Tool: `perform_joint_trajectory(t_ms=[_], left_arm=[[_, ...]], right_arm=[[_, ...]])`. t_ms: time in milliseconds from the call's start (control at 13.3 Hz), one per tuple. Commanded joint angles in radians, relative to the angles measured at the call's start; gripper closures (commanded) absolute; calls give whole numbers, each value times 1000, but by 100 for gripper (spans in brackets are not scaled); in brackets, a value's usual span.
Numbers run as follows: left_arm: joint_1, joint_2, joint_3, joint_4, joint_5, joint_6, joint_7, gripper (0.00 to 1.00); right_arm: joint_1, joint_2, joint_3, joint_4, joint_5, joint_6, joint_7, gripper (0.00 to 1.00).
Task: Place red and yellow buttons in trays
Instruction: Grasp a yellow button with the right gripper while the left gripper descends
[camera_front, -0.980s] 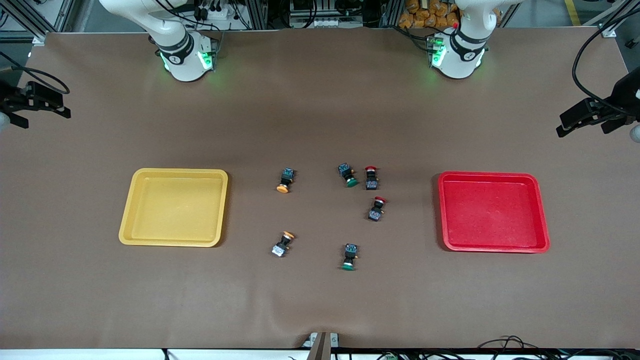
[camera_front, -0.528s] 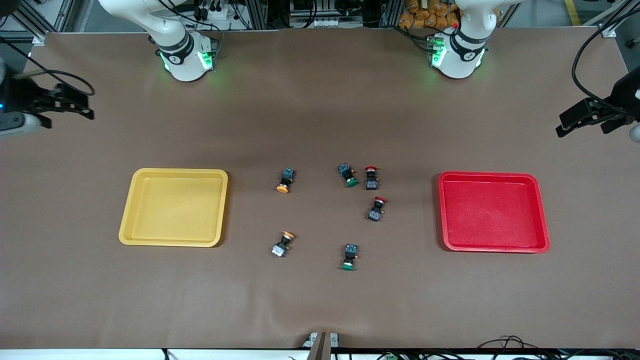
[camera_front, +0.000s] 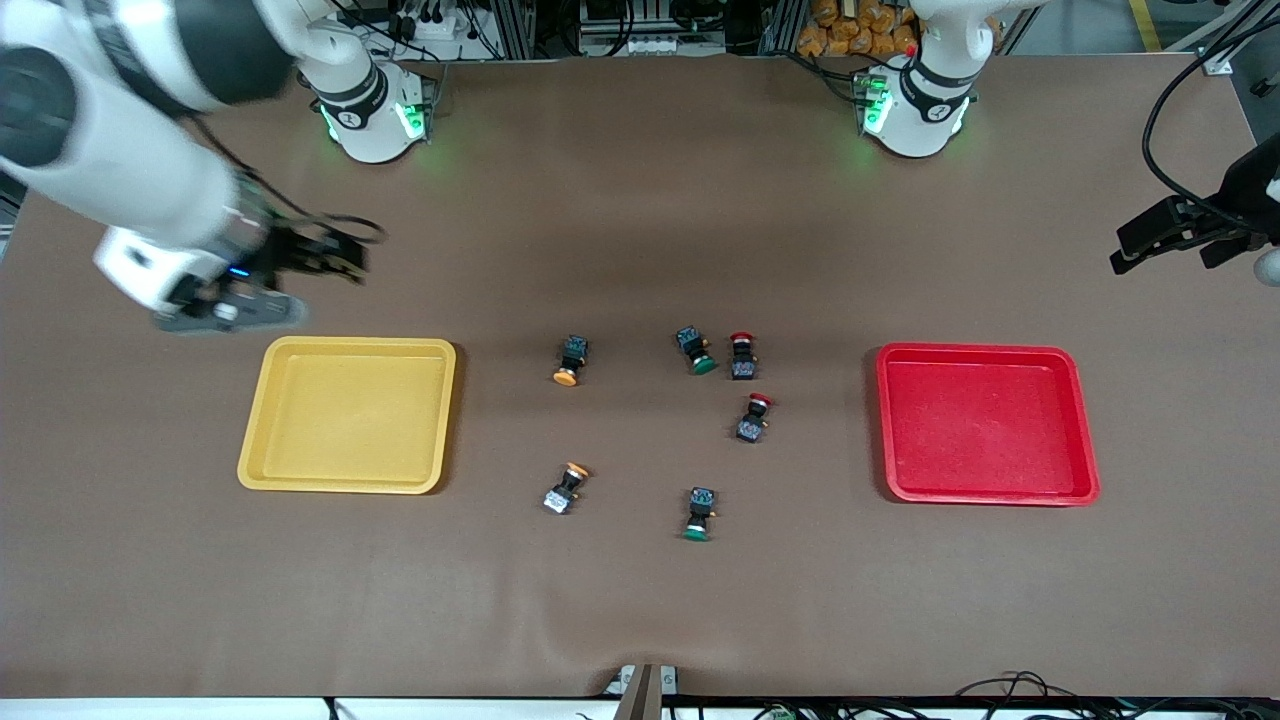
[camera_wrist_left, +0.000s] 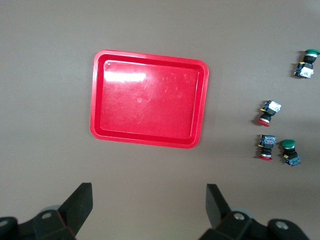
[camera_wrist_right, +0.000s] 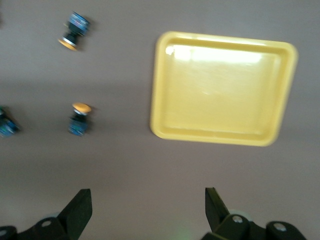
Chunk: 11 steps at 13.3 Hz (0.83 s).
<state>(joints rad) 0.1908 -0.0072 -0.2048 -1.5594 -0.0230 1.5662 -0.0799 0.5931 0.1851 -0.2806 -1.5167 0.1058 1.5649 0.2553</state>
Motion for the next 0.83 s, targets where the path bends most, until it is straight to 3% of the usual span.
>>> perform_joint_trajectory(t_ms=[0, 452, 754], left_arm=[[-28, 38, -11, 10, -24, -8, 15, 0], [-114, 143, -22, 13, -26, 27, -63, 0], [-149, 251, -38, 12, -57, 133, -64, 0]], right_arm=[[83, 86, -12, 39, 44, 49, 105, 0], [145, 249, -11, 27, 159, 217, 182, 0], [189, 336, -6, -94, 164, 453, 183, 0]])
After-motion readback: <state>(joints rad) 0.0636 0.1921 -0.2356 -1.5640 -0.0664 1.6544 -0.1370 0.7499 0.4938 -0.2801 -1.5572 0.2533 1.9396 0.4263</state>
